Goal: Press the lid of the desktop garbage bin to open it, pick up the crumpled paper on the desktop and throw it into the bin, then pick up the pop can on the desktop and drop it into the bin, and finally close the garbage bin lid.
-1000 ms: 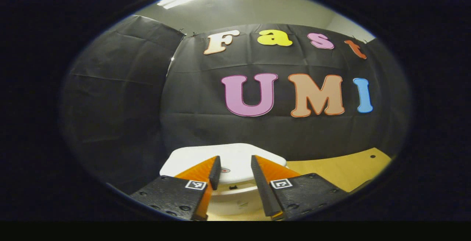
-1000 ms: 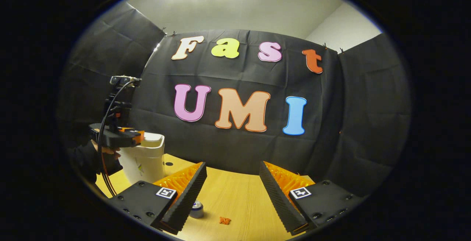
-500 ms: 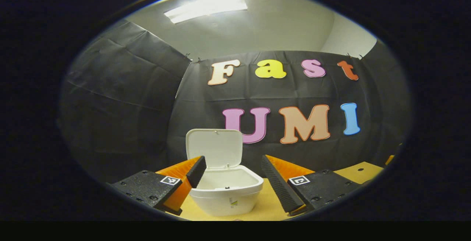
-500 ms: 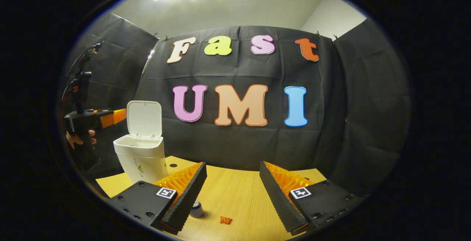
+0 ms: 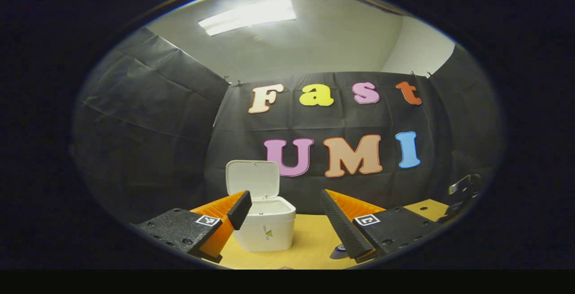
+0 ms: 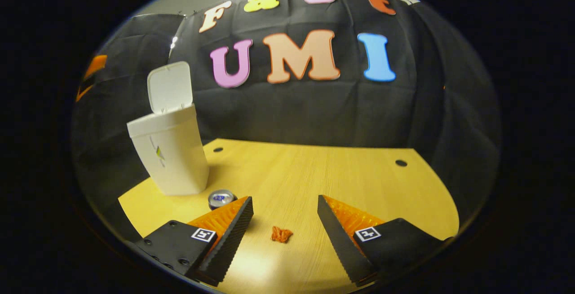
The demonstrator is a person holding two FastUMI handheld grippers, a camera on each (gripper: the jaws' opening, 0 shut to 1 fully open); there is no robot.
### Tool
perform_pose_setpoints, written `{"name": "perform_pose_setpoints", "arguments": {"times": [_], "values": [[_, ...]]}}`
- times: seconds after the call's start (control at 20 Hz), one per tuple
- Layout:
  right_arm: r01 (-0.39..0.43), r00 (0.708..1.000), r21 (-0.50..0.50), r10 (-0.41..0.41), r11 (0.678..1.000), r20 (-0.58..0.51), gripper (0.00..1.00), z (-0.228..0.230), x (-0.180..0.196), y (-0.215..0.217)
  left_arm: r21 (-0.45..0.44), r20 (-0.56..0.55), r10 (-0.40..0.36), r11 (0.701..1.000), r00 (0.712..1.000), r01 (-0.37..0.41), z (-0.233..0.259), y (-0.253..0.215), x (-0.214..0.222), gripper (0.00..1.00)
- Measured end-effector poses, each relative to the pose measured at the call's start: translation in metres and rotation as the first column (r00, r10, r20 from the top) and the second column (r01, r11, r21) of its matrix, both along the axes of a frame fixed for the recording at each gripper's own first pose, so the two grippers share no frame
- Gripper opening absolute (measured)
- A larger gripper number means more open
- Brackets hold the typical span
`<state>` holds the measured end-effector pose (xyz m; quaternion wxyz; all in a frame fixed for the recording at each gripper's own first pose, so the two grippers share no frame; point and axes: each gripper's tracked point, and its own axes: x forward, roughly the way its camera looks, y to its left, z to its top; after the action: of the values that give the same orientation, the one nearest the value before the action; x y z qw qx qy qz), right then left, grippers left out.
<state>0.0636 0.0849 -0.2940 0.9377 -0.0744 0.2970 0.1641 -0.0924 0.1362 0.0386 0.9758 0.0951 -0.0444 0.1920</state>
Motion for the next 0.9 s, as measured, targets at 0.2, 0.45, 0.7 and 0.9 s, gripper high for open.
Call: {"name": "perform_pose_setpoints", "arguments": {"times": [0.2,0.45,0.7,0.9], "values": [[-0.036,0.986,-0.102,0.019,0.994,-0.163,0.93,-0.081,0.009,0.004,0.03,-0.07,0.077,0.997,0.995,-0.075,-0.013,0.013,-0.022,0.92],[-0.061,0.974,-0.123,0.032,0.991,-0.226,0.84,-0.122,0.013,0.013,0.048,-0.135,0.142,0.989,0.981,-0.136,-0.029,0.027,-0.034,0.93],[-0.092,0.965,-0.104,0.063,0.99,-0.253,0.51,-0.135,0.017,0.017,0.06,-0.171,0.137,0.99,0.976,-0.128,-0.038,0.031,-0.032,0.95],[-0.074,0.975,-0.035,0.065,0.997,-0.213,0.3,-0.091,0.019,0.026,0.021,-0.175,0.088,0.996,0.981,-0.086,-0.046,0.036,-0.021,0.95]]}}
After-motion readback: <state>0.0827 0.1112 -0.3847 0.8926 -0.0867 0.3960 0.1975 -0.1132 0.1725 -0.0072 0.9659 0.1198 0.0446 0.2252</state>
